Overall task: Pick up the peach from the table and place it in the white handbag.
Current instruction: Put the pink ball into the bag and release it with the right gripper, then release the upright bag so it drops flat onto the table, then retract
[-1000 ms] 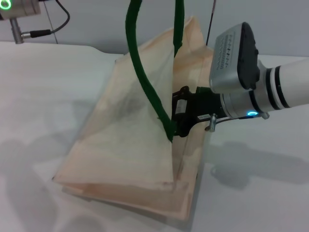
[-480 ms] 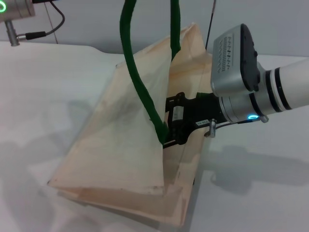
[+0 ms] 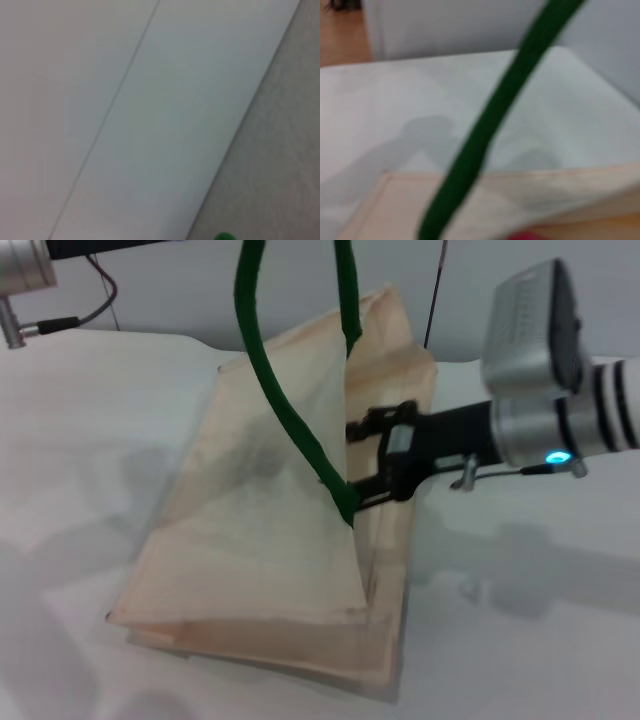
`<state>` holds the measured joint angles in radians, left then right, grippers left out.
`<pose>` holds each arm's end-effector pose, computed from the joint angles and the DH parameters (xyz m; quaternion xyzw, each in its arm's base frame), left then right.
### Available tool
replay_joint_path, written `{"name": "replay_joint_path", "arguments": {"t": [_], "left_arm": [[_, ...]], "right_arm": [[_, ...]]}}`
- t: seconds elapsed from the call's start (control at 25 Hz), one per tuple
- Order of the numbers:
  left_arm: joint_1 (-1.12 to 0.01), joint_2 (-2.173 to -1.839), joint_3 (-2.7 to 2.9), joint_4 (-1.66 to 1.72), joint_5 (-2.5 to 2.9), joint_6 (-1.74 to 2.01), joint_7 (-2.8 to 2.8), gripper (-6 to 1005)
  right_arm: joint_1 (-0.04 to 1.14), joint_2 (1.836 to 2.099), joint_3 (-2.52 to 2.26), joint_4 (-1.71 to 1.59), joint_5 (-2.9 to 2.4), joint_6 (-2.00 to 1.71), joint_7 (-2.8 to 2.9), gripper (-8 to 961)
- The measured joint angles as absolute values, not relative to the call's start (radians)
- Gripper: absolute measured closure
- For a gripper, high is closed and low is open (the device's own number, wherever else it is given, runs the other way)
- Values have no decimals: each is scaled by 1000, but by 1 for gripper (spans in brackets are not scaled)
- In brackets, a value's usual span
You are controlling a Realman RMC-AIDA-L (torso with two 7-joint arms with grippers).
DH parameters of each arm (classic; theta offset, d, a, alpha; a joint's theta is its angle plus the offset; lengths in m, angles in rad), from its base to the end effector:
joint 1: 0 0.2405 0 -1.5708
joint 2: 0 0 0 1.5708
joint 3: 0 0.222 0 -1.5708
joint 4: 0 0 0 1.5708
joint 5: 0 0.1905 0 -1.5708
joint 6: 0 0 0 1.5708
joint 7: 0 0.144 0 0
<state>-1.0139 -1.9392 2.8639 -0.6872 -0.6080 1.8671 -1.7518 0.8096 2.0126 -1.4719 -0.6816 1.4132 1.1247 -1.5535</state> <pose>-0.1441 0.3711 0.1196 -0.8659 -0.2911 -0.3912 0.1116 0.1229 0.3541 -0.0464 -0.9896 0.0695 0.0931 0.0844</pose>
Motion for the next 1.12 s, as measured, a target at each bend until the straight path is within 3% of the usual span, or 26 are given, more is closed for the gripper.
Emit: {"name": "replay_joint_path", "arguments": {"t": [0.4,0.84,1.04,1.12], "left_arm": [[-970,-1942,2864,-687,-653,1828,-1753,867],[-884,-1968,2861,-683,-778,1771,-1656,450],[-825,-2008,2861,-676,-888,1701,-1555,258],[-799,-2023,2860,-666,-938,1669,-1499,264]], "right_arm": [[665,2018,-1211,-831,1257,1107,-1499,49],[591,2025,-1000,-824,1309,1006,-1550,50],[565,2029,-997,-741,1493,941,-1714,51],[559,2030,-996,-695,1591,923,-1801,51]]}}
